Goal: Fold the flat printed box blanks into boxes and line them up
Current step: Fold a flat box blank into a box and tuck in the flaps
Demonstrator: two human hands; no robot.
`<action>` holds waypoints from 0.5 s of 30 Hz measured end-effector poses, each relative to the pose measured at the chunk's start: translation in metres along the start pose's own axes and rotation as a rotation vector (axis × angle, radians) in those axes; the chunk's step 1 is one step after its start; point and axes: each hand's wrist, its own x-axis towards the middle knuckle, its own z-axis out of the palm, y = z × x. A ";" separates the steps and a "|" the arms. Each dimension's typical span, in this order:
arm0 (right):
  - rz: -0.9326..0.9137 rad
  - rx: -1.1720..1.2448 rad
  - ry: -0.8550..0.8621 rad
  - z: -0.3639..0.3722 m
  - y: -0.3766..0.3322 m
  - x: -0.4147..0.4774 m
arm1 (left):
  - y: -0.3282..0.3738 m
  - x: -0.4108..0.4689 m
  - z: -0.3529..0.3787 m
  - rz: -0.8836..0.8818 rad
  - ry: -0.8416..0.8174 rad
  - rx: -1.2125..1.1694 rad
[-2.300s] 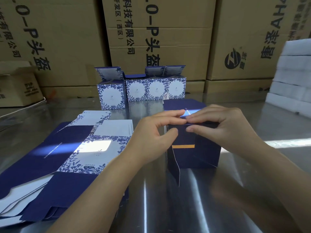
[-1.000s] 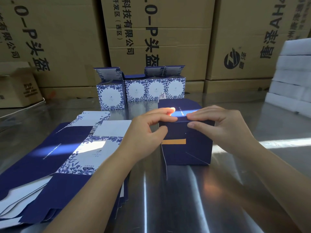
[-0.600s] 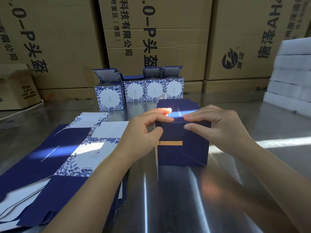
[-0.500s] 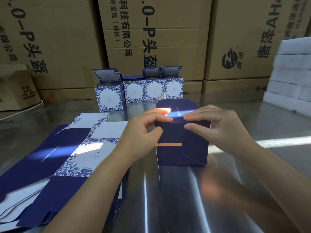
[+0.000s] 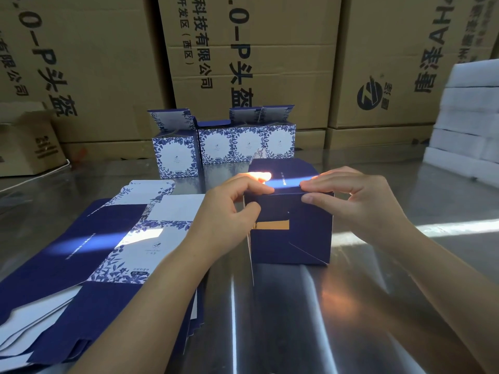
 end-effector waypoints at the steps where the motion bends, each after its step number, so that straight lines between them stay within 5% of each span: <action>1: -0.003 -0.005 0.002 0.000 0.000 0.000 | 0.000 0.000 0.000 -0.002 -0.002 -0.003; 15: 0.031 0.007 -0.063 -0.002 0.001 0.001 | -0.003 0.001 0.000 0.057 0.029 0.013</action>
